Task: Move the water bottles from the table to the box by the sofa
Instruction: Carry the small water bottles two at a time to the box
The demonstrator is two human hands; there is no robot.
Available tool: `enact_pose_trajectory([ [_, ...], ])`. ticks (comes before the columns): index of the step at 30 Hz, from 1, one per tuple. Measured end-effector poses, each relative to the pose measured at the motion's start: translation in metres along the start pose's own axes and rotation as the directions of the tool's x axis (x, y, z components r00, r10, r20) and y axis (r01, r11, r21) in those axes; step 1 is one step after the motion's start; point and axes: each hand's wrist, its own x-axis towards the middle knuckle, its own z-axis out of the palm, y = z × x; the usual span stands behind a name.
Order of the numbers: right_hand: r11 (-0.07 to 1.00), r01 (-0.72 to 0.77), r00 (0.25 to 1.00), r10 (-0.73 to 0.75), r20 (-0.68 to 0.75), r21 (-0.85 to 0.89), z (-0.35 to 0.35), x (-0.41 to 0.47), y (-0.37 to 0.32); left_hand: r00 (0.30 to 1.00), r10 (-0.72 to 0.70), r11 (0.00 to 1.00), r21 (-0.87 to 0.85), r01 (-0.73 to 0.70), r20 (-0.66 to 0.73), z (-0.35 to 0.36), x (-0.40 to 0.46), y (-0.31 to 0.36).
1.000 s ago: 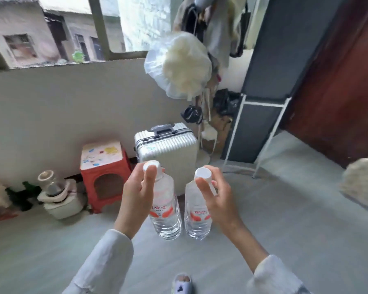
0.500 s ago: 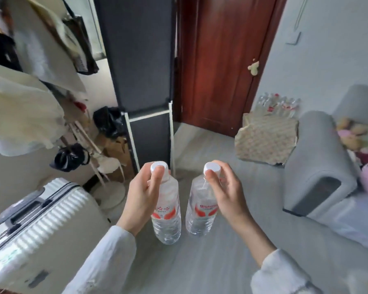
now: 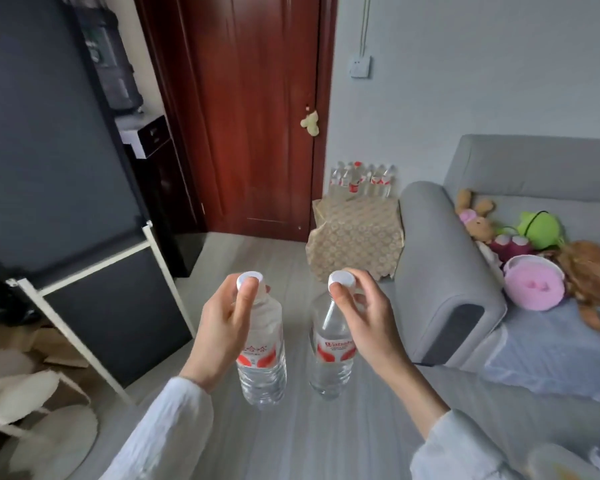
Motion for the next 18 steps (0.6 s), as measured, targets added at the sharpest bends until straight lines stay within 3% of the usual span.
enact_pose_trajectory([
  [9, 0.998, -0.042, 0.997, 0.04, -0.065, -0.036, -0.042, 0.175, 0.067, 0.998, 0.033, 0.999, -0.014, -0.032, 0.055, 0.096, 0.172, -0.014],
  [18, 0.996, -0.079, 0.993, 0.075, -0.092, -0.039, -0.041, 0.362, 0.15, 0.996, 0.051, 0.998, -0.051, -0.047, 0.074, 0.182, 0.367, -0.066],
])
